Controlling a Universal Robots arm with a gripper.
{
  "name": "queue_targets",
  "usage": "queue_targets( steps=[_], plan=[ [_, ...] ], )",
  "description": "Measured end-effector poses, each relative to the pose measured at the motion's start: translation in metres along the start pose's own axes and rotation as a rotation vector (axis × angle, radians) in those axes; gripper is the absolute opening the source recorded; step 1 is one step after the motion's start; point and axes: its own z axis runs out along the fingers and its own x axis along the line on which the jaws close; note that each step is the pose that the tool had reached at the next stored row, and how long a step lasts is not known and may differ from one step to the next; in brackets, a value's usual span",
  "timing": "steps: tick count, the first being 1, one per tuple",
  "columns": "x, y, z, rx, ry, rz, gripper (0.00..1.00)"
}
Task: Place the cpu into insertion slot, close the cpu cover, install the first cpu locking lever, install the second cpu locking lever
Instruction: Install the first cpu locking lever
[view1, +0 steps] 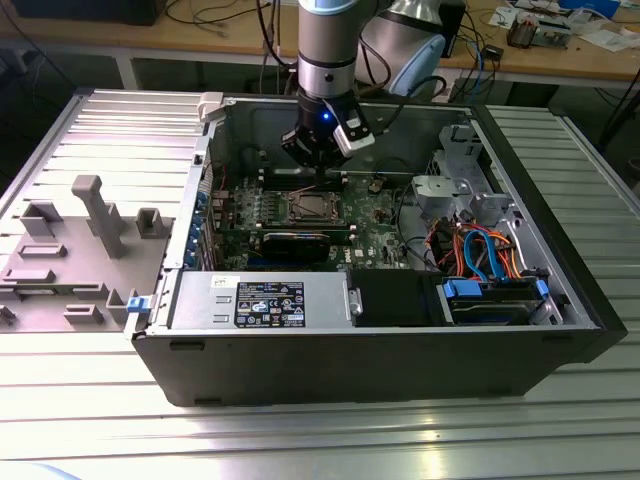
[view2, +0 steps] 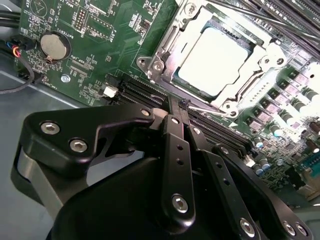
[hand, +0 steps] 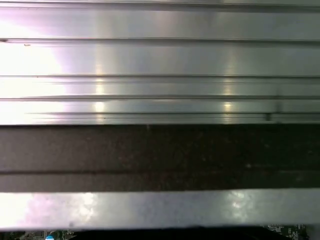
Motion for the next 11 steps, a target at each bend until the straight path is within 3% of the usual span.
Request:
queue_targets(
  steps=[11],
  plan=[
    [-0.0021, -0.0004, 0.0101, 0.0001, 0.0001, 0.0, 0.11]
  ],
)
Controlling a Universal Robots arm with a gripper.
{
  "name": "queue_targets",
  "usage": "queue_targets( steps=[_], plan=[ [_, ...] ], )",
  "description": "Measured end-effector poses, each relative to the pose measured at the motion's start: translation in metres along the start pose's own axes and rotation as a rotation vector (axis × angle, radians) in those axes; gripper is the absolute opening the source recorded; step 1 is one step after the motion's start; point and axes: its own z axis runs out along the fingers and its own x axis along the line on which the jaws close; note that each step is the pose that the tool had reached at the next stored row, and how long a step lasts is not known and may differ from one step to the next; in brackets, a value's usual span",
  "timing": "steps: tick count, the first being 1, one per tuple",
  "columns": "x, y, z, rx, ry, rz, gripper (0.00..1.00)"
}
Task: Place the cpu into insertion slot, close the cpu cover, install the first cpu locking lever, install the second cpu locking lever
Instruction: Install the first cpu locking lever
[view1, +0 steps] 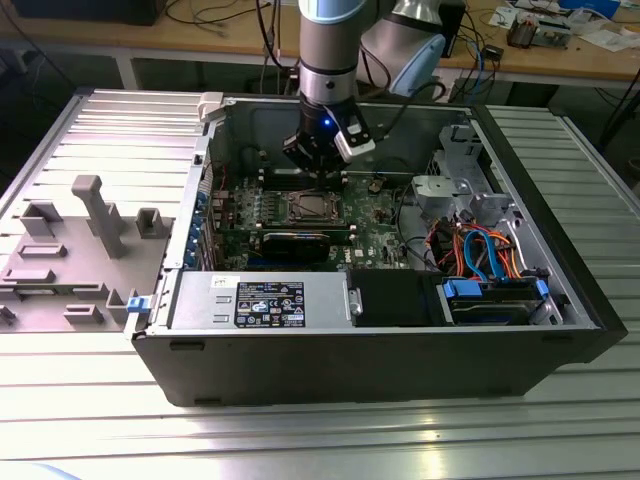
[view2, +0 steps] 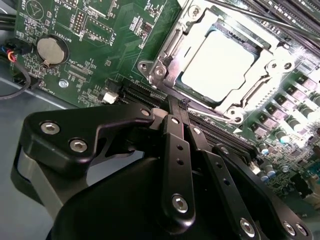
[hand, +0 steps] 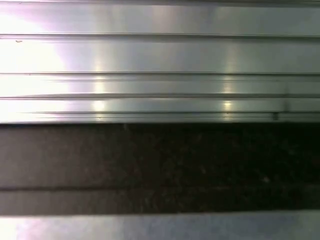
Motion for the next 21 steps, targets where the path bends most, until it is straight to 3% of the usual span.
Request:
queue_targets(
  steps=[6, 10, 13, 21],
  plan=[
    [-0.0016, -0.0003, 0.0067, 0.0001, 0.0002, 0.0, 0.11],
    [-0.002, -0.0002, 0.0063, 0.0, -0.0002, 0.0, 0.11],
    [-0.0021, 0.0, 0.0022, -0.0001, 0.0, 0.0, 0.11],
    [-0.002, -0.0037, 0.0054, 0.0003, 0.0, 0.0, 0.11]
  ],
)
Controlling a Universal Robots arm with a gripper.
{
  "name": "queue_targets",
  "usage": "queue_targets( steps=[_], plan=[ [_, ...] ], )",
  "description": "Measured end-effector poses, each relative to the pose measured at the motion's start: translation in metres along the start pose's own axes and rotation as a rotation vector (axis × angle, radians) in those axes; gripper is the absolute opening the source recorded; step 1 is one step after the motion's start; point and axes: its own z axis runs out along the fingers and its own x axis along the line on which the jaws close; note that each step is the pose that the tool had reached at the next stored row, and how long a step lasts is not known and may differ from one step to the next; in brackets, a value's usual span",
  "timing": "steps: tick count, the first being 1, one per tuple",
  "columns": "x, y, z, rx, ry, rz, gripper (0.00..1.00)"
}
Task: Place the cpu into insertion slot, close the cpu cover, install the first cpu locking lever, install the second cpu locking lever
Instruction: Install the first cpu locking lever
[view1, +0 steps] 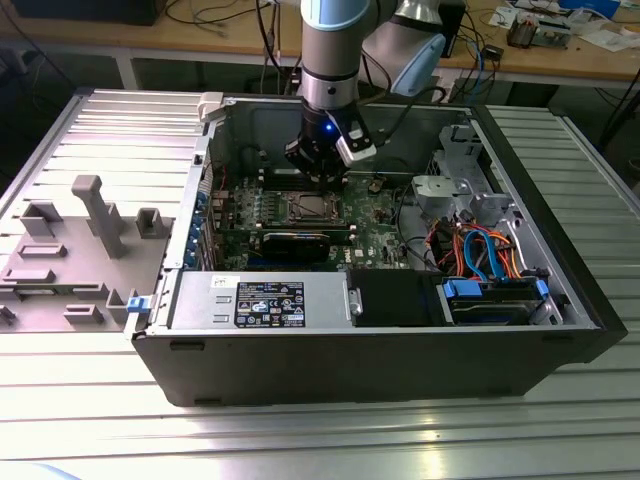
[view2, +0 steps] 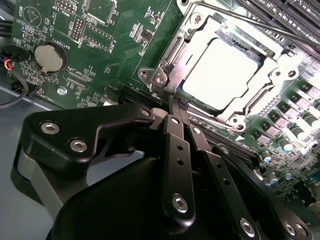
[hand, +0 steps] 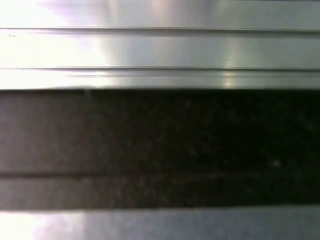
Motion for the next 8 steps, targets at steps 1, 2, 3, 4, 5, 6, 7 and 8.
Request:
queue_targets(
  steps=[1, 2, 3, 4, 5, 6, 7, 8],
  plan=[
    [0.0, -0.0002, 0.0002, 0.0001, 0.0001, 0.0, 0.11],
    [0.0001, -0.0005, 0.0006, 0.0004, 0.0002, 0.0, 0.11],
    [0.0001, -0.0006, 0.0009, 0.0005, 0.0003, 0.0, 0.11],
    [0.0, -0.0006, 0.0012, 0.0005, 0.0002, 0.0, 0.11],
    [-0.0001, -0.0005, 0.0019, 0.0, 0.0, 0.0, 0.11],
    [-0.0001, -0.0005, 0.0022, -0.0001, 0.0002, 0.0, 0.11],
    [-0.0001, -0.0005, 0.0025, 0.0, 0.0002, 0.0, 0.11],
    [-0.0002, -0.0005, 0.0026, 0.0002, 0.0002, 0.0, 0.11]
  ],
)
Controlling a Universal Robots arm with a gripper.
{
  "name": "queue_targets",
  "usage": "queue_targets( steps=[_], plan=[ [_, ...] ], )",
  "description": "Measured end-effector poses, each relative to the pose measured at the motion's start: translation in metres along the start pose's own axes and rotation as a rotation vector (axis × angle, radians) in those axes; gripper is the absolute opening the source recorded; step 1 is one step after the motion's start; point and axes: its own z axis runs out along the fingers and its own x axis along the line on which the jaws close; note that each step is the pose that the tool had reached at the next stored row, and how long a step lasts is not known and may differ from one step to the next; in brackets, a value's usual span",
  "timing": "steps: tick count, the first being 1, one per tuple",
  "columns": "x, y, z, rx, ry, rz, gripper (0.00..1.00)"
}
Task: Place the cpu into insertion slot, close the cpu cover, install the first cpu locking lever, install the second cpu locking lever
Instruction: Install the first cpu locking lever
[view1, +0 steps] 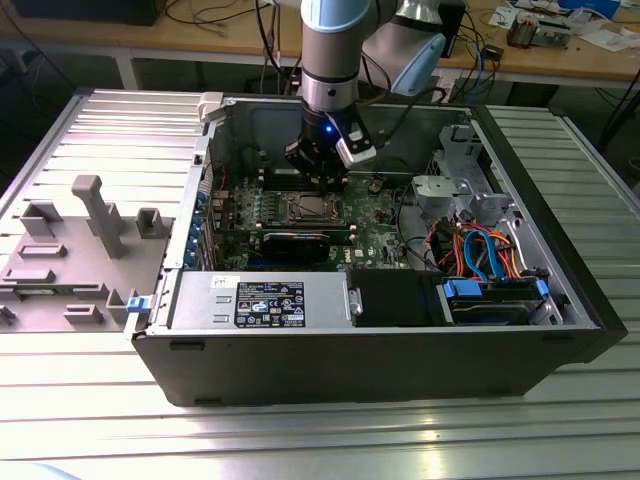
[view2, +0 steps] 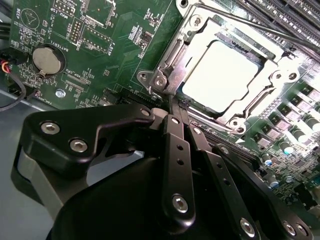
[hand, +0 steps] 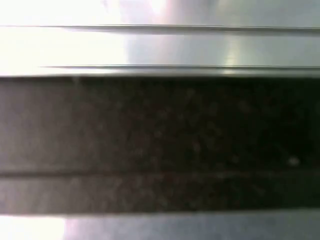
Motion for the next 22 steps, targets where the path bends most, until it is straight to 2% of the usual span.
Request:
queue_targets(
  steps=[2, 6, 12, 22],
  plan=[
    [-0.0001, 0.0, 0.0002, -0.0077, -0.0003, 0.0, 0.11],
    [0.0, 0.0001, -0.0004, -0.0166, -0.0004, 0.001, 0.11],
    [-0.0003, 0.0004, -0.01, -0.0161, -0.0001, 0.001, 0.11],
    [-0.0004, -0.004, -0.0101, -0.0154, -0.0002, 0.001, 0.11]
  ],
)
